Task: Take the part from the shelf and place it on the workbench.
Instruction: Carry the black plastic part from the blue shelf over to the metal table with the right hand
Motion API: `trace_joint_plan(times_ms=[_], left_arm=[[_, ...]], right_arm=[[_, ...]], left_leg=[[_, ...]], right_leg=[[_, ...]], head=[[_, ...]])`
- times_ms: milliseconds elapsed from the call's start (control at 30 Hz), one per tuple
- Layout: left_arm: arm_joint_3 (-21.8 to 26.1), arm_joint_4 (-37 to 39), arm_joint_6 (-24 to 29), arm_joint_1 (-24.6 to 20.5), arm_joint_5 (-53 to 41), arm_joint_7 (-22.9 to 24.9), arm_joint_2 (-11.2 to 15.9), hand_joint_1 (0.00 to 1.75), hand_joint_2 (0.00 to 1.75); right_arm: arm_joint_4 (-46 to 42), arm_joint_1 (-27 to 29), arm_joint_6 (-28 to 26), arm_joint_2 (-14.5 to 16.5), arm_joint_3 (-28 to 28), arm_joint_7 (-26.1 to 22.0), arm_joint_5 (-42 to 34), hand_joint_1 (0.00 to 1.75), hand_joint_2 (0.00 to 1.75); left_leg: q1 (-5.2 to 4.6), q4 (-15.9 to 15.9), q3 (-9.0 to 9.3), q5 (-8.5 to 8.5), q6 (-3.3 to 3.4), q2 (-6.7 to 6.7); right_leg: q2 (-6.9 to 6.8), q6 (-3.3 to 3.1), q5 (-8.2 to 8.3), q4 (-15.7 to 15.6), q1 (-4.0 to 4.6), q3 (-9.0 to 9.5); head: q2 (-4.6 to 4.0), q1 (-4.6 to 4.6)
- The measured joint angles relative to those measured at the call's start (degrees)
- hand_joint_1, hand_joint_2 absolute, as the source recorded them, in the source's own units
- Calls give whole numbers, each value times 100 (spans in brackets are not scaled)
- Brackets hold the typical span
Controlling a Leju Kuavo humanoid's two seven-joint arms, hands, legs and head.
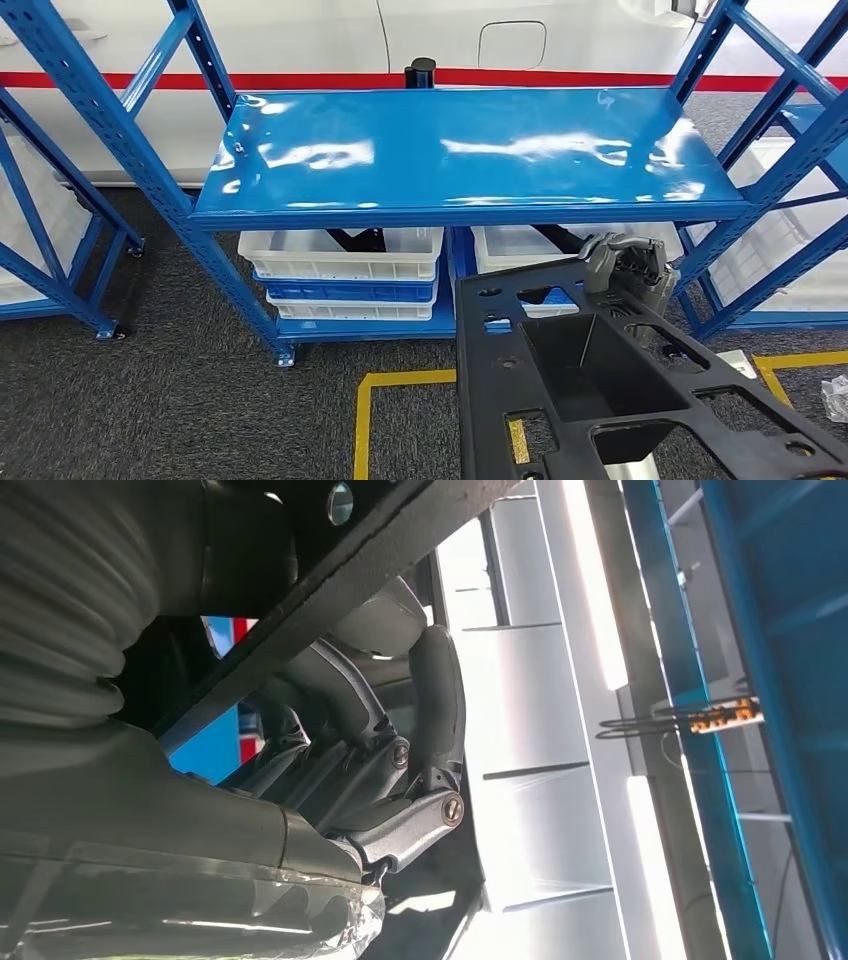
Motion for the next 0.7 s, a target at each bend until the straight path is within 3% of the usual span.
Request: trace_joint_plan(times_ms=[67, 100, 167, 200, 233, 267, 300, 367, 433, 467, 533, 600, 700], left_arm=[[-34, -4, -37, 7, 0, -29, 3, 0, 175], [-42, -7, -43, 8, 1, -34, 3, 0, 175], [-51, -13, -46, 12, 1, -39, 4, 0, 175], [-57, -14, -46, 15, 1, -41, 4, 0, 175], [-61, -15, -46, 20, 1, -43, 4, 0, 175], [-65, -16, -46, 24, 1, -43, 4, 0, 175], [-67, -18, -46, 27, 2, -45, 3, 0, 175], [-71, -21, -45, 26, 9, -53, 3, 0, 175], [-71, -24, -37, 30, 46, -84, 3, 0, 175], [-69, -24, -29, 35, 80, -109, 3, 0, 175], [-64, -25, -13, 46, 152, -164, 7, 0, 175], [-50, -24, 11, 52, 218, -216, 10, 0, 175], [-22, -23, 31, 53, 291, -279, 11, 0, 175]], right_arm=[[5, 4, 0, 0, -1, 0, -1, 175, 175], [8, 4, 0, -1, -1, 0, -1, 175, 175], [16, 11, 0, -2, -1, -1, -1, 175, 175], [21, 18, 0, -3, -2, 0, -1, 175, 175], [27, 25, 0, -5, -3, 0, -1, 175, 175], [31, 30, 0, -7, -4, 0, -1, 175, 175], [33, 32, 0, -7, -4, 0, -1, 175, 175], [35, 26, 0, -7, -4, 0, -1, 175, 175], [36, 35, -3, -9, -7, -1, 0, 175, 175], [35, 45, -9, -10, -9, -3, 4, 175, 175], [34, 67, -26, -11, -13, -8, 14, 175, 175], [30, 86, -48, -9, -13, -13, 23, 175, 175], [10, 137, -79, -9, -15, -19, 36, 175, 175]], left_leg=[[-4, -41, -107, 132, 170, 40], [-2, -53, -173, 196, 226, 59], [-14, -54, -325, 307, 269, 74], [-18, -52, -397, 359, 270, 81], [-19, -50, -458, 404, 263, 84], [-18, -45, -505, 443, 249, 85], [-15, -37, -536, 472, 231, 83], [-24, -19, -580, 519, 182, 79], [-40, -13, -605, 581, 122, 77], [-44, -16, -611, 621, 92, 75], [-41, -11, -633, 652, 37, 65], [-27, 188, -729, 393, -11, 60], [-1, 1157, -1017, -388, -73, 62]], right_leg=[[13, -9, -209, 247, -3, -171], [23, -47, -434, 554, -10, -302], [43, -80, -861, 1332, -3, -542], [49, -59, -967, 1602, 0, -580], [52, -16, -970, 1643, 0, -495], [52, 38, -887, 1414, -3, -272], [51, 83, -767, 991, -7, 38], [57, 102, -641, 154, 8, 588], [72, 49, -647, -99, 51, 736], [77, 18, -625, -98, 69, 724], [62, -69, -566, -86, 20, 656], [43, -185, -483, -100, -32, 583], [26, -290, -334, -89, -6, 427]], head=[[0, 16], [0, 28], [0, 51], [0, 52], [0, 52], [0, 53], [0, 56], [0, 56], [0, 55], [0, 52], [0, 52], [0, 28], [0, -12]])
